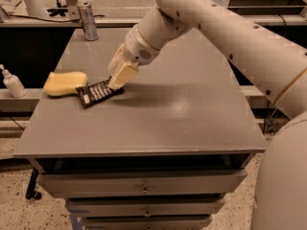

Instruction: Move rxbar chocolate near sponge

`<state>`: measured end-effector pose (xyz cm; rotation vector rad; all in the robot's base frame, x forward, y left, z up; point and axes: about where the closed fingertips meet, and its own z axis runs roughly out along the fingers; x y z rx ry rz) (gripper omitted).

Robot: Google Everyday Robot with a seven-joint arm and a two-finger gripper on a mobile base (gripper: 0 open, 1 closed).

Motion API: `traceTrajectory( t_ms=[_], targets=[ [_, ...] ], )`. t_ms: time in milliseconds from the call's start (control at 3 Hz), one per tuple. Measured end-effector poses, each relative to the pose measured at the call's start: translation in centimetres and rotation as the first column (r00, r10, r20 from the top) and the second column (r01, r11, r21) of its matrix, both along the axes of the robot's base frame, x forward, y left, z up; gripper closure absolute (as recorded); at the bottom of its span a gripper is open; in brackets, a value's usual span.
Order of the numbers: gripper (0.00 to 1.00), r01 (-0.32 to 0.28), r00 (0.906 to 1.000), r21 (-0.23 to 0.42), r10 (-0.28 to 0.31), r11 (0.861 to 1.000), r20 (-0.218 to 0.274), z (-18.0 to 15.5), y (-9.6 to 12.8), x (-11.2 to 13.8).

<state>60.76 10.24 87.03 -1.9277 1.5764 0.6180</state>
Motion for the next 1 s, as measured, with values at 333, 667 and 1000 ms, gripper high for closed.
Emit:
traceTrajectory(
  t_ms=[333,667,1000],
  targets=[
    [0.0,-0.009,1.0,-0.003,0.009,1.0,0.0,0.0,-0.4,-0.1],
    [0.0,-0.005,1.0,-0.002,0.005,1.0,0.0,0.5,-1.7,-0.1],
    [0.0,0.008,0.9995,-0.008,-0.008,1.0,0.03,1.9,-5.4,1.4]
  ],
)
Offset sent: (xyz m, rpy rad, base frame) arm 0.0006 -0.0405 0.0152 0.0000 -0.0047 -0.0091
